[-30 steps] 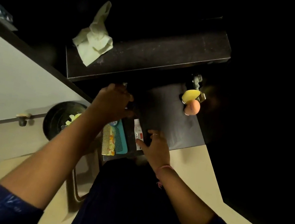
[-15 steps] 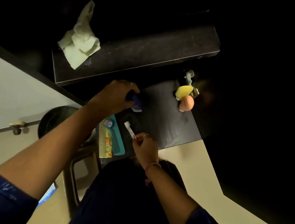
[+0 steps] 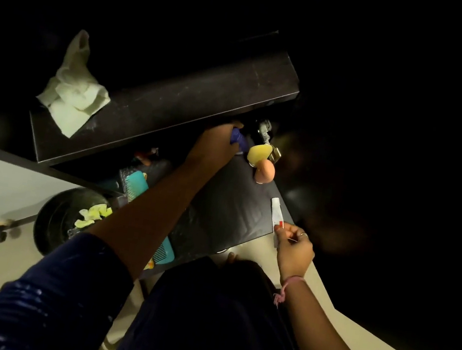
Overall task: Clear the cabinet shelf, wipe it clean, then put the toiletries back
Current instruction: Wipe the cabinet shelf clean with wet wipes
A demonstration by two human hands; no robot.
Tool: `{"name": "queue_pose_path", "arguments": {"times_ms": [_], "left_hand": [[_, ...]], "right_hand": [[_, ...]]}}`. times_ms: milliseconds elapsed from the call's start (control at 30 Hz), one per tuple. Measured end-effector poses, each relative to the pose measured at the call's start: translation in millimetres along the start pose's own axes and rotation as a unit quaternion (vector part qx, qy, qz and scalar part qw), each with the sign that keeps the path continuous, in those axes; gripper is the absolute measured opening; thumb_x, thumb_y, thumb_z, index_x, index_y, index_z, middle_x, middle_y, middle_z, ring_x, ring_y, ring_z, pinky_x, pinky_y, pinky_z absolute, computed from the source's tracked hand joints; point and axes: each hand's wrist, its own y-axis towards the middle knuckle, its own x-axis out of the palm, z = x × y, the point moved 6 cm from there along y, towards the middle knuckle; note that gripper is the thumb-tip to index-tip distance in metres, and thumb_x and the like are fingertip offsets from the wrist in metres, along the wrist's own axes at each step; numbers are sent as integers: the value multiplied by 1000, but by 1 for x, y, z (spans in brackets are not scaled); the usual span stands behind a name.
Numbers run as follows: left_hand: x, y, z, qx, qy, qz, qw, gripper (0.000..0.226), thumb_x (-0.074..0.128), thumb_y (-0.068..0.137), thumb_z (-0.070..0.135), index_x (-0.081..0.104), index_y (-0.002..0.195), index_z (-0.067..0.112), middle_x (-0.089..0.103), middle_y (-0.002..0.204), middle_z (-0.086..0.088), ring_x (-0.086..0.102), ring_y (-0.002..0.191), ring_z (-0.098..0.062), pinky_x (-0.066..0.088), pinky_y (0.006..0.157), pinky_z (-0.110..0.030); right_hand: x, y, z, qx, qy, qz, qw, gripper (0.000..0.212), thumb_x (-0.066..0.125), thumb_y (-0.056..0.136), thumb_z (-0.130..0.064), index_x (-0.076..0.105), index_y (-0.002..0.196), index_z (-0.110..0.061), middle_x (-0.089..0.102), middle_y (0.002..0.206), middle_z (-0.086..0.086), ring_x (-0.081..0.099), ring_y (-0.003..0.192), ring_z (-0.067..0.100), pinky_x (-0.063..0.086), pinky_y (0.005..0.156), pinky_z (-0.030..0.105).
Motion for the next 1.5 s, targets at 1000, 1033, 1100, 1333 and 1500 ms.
{"name": "queue_pose_path", "arguments": {"times_ms": [1000,1033,1100,1333,1500], "left_hand": [[15,11,-10,-42,-21,23,999,39,56,92,27,54,123,4,59,125,-15,54,117,-27,39,93,-30],[12,8,-10,-35,-22,31,999,40,57,91,25,53,125,4,58,127,-15,53,118,-27,38,94,-30],[5,-2,-10,-22,-35,51,998,43,59,89,22,52,128,5,58,128,-14,53,119,-26,38,96,-29],[-41,-54,-50,-13,53,163,985,31,43,98,23,59,108,-1,64,109,-17,60,103,-27,41,89,-28],[-50,-61,-111,-116,140,95,979,32,40,98,17,60,106,-6,63,109,-23,58,104,-36,42,89,-37]], "right_hand": [[25,-31,-28,-158,-19,6,987,27,56,87,1,63,112,-8,52,120,7,50,107,8,46,92,16],[28,-35,-29,-163,-15,-3,987,26,56,88,0,63,111,-8,52,119,6,50,106,8,47,95,23],[34,-43,-32,-173,-12,-21,985,26,55,88,0,64,111,-9,52,118,6,51,104,8,47,97,28],[73,-68,-49,-236,-68,-92,965,22,55,88,0,68,103,-9,61,107,10,59,100,26,46,93,31],[134,-77,-88,-285,-113,-216,927,26,45,95,-13,64,113,-16,62,118,2,56,110,15,39,101,22]]}}
